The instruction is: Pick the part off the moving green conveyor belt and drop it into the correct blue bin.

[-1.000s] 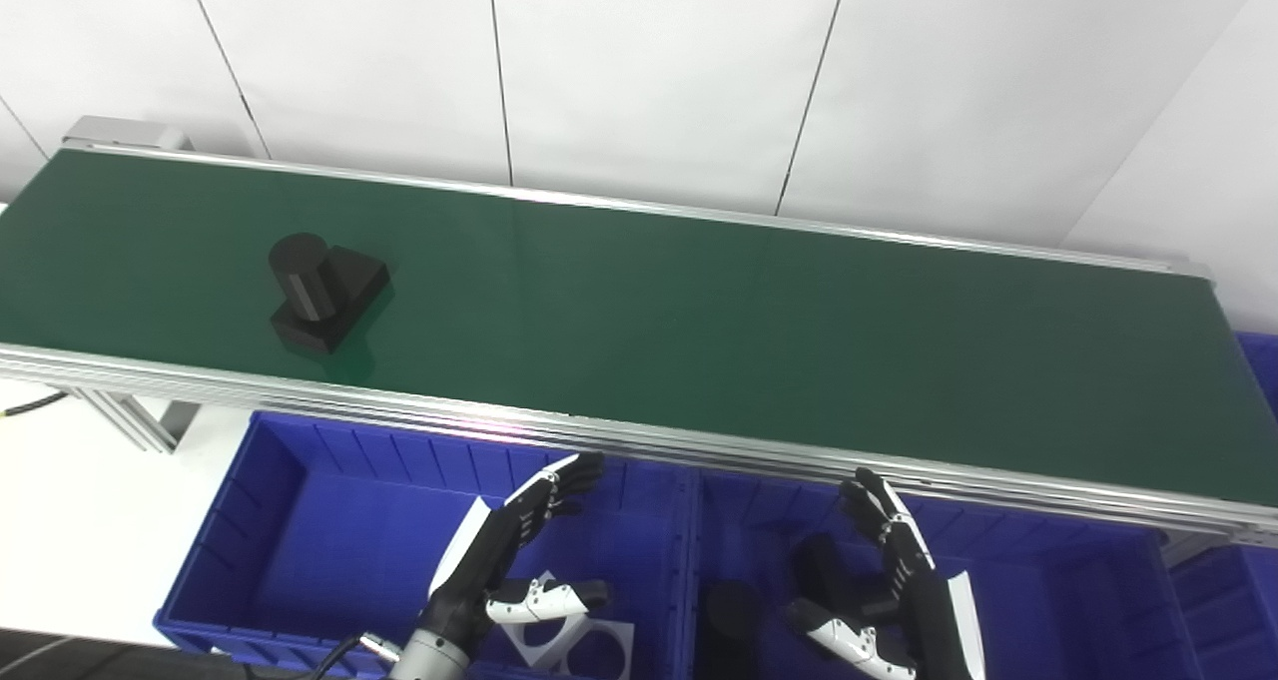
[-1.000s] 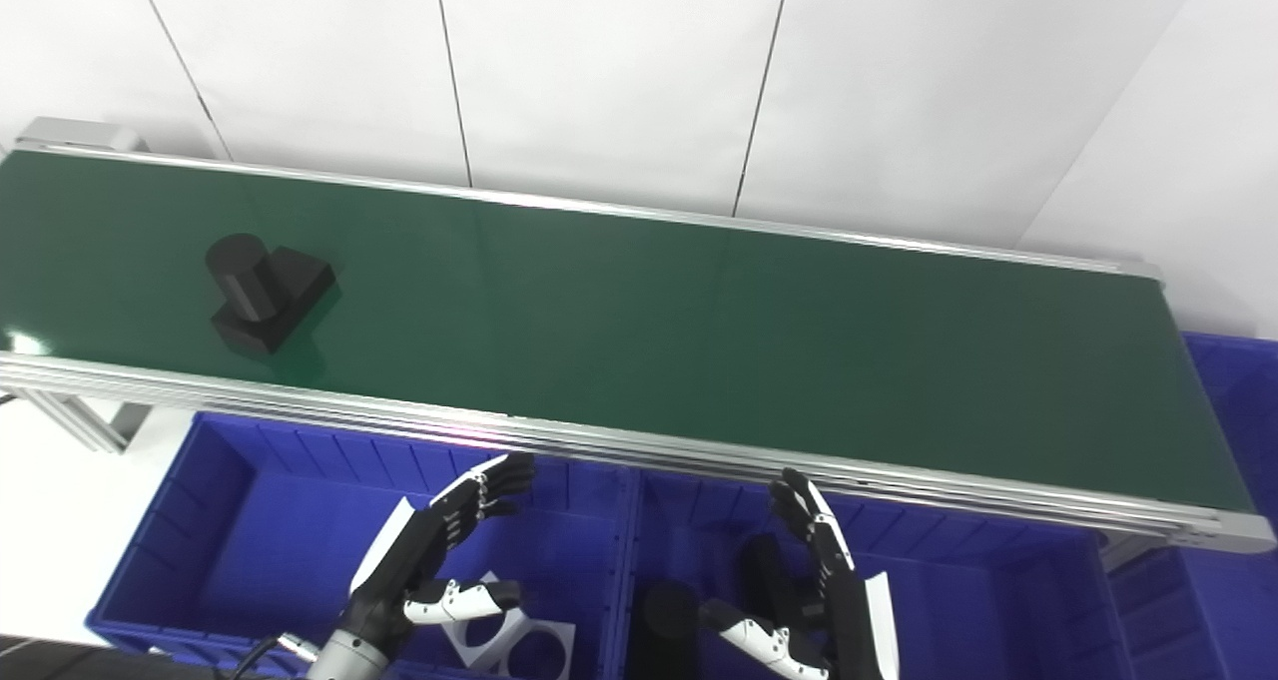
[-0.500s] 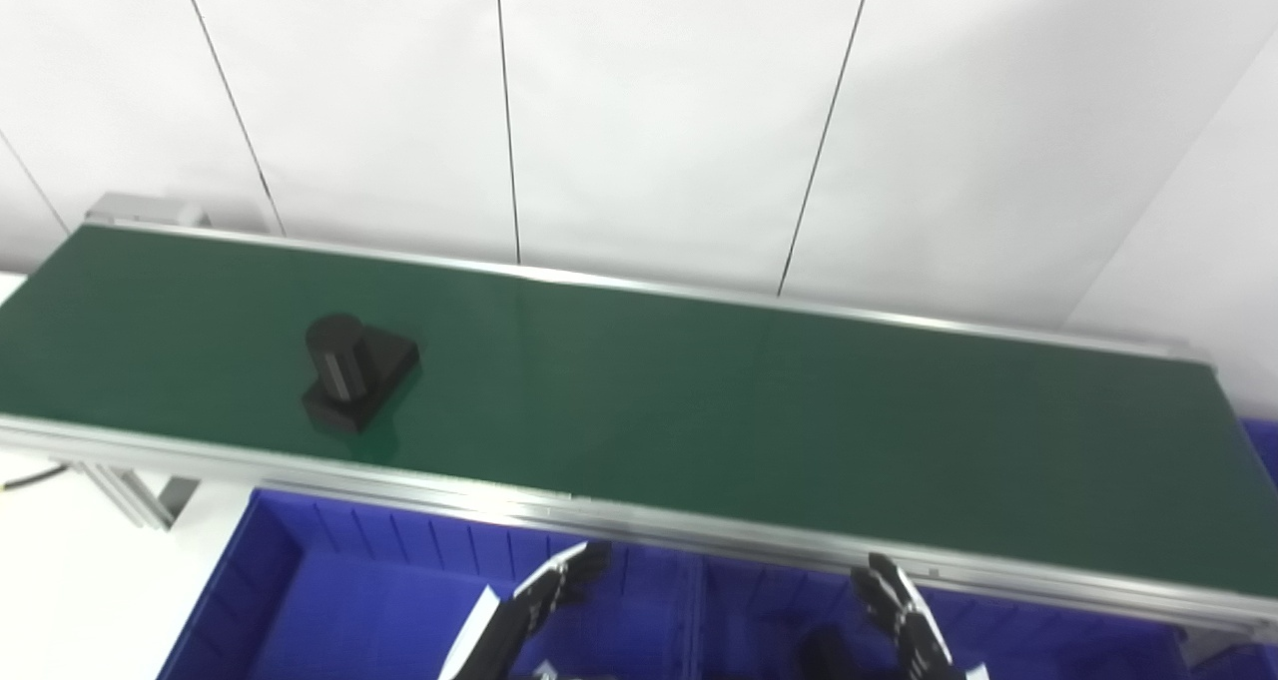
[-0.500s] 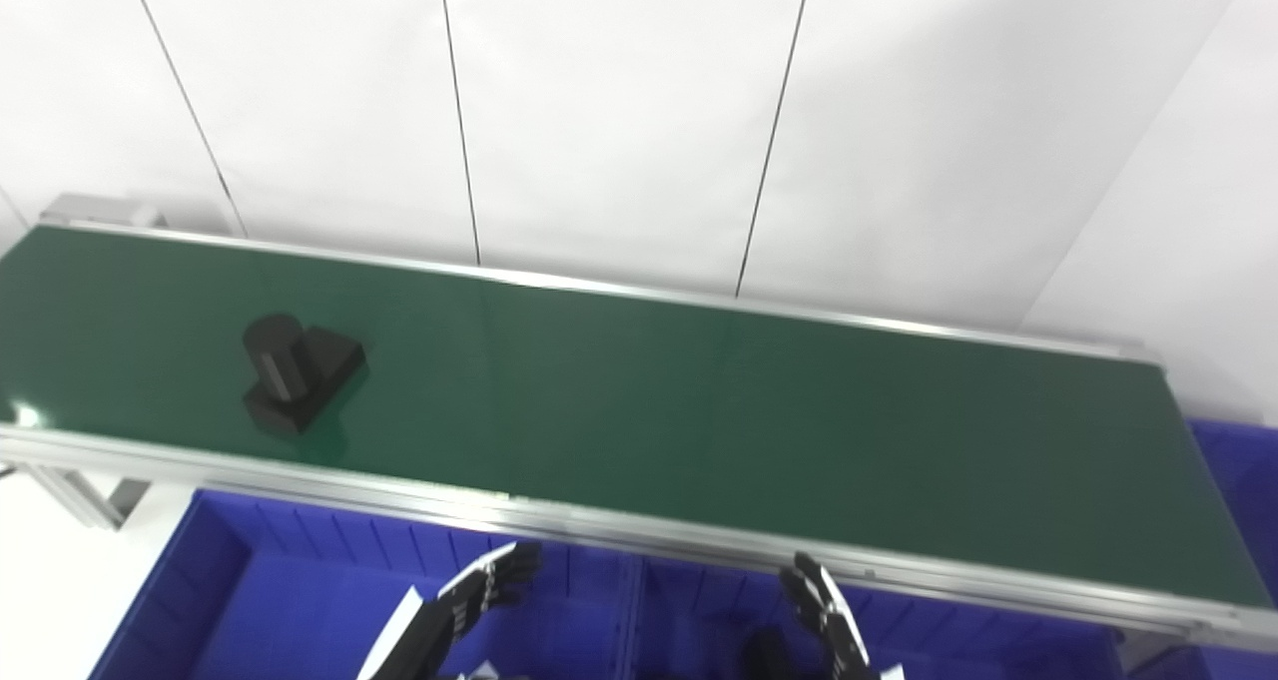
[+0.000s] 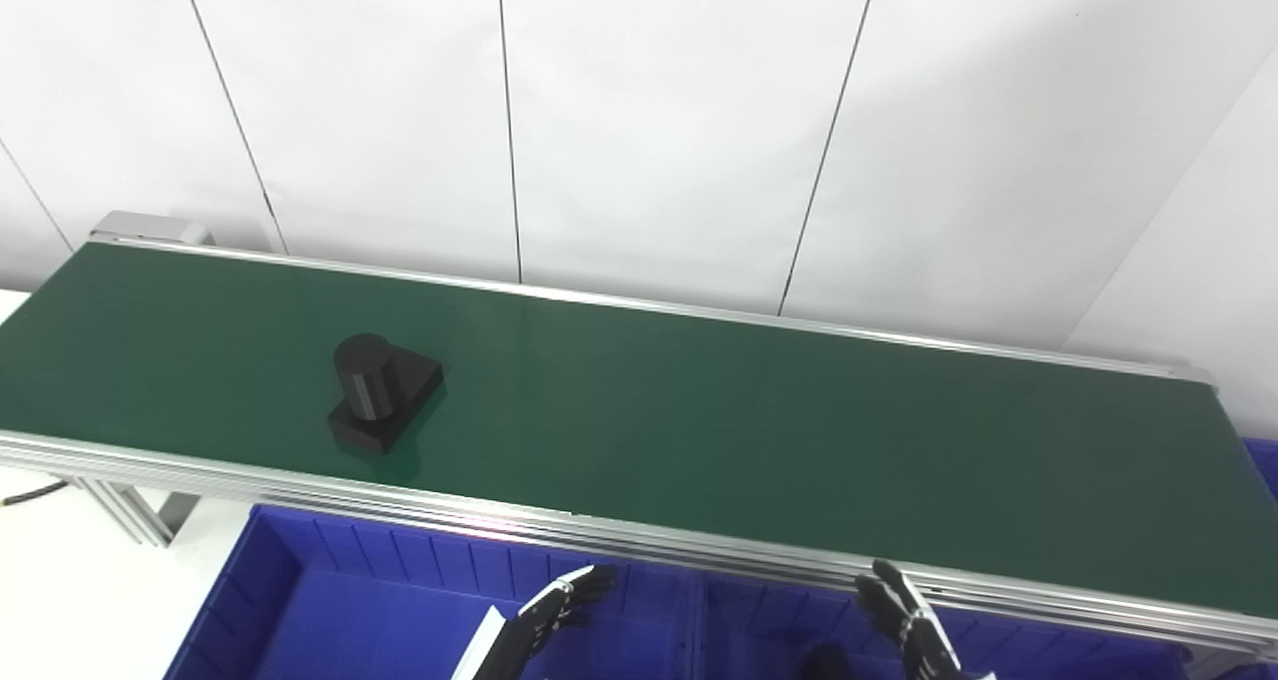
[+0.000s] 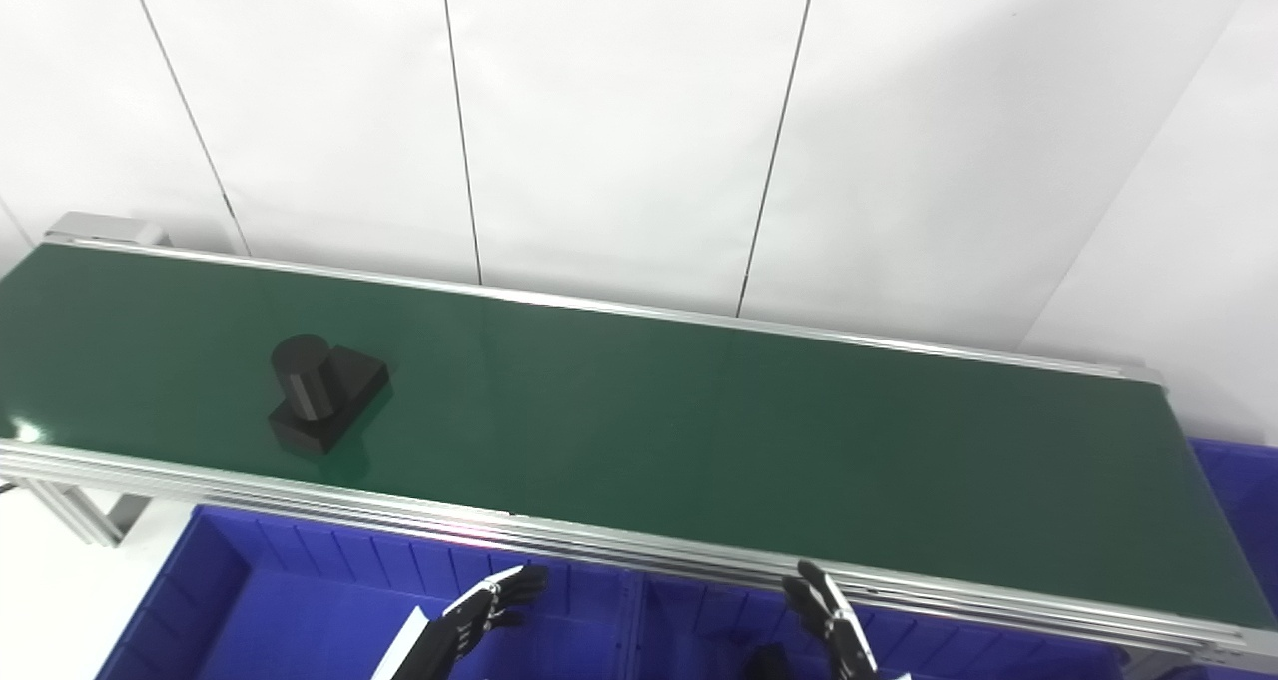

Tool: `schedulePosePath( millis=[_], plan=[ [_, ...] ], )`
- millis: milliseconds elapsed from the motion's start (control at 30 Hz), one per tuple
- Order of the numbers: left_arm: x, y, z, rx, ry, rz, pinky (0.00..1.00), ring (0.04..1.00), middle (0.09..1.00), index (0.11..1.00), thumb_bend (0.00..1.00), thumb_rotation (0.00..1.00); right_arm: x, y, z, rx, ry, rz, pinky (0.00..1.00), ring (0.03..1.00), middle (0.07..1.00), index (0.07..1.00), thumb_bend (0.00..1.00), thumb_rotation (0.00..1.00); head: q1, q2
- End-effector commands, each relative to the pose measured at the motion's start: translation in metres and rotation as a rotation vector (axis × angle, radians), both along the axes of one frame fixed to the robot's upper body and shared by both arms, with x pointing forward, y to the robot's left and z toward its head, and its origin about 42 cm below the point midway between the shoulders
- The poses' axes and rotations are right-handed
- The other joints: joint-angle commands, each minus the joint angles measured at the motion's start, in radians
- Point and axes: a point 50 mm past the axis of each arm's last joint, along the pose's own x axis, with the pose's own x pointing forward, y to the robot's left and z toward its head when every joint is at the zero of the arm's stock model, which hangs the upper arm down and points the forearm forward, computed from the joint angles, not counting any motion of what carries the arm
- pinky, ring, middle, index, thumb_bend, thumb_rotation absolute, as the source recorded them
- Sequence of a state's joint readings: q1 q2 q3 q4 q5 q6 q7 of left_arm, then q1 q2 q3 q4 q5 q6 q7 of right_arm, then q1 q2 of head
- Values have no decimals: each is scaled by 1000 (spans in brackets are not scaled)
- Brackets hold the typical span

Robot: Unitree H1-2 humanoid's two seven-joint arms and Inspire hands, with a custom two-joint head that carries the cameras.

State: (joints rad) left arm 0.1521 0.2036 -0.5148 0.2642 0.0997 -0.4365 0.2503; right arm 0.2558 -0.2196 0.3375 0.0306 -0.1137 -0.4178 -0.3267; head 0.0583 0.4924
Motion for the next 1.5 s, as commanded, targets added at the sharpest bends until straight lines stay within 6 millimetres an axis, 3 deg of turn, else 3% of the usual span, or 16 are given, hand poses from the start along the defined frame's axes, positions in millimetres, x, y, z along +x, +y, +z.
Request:
schedulePosePath(
  millis=[0,167,267,467,933,1267,1467],
  plan=[
    [9,3,9,-11,-62,0,796,844,844,826,1000,562,13,3,22,11,-132,20,846,836,842,891,899,459,-3,1],
    [11,4,8,-5,-61,-8,813,852,850,833,964,621,32,6,42,-15,-231,18,799,809,814,865,949,473,-8,2],
    [12,4,6,5,-62,3,798,840,845,827,998,772,41,7,50,-22,-263,31,791,818,834,879,940,494,-10,2],
    [12,4,7,22,-82,20,793,838,844,824,947,883,65,12,68,-59,-331,90,792,827,837,889,897,515,-12,6],
    [8,3,7,32,-91,12,802,853,856,837,945,916,122,37,97,-160,-302,218,818,848,857,902,861,522,-16,12],
    [5,4,7,45,-99,8,809,856,854,832,946,921,165,77,110,-289,-260,305,729,829,870,913,875,595,-25,22],
    [1,3,7,35,-93,11,802,853,850,827,956,913,188,98,118,-346,-241,332,753,846,894,921,890,587,-32,27]
  ],
)
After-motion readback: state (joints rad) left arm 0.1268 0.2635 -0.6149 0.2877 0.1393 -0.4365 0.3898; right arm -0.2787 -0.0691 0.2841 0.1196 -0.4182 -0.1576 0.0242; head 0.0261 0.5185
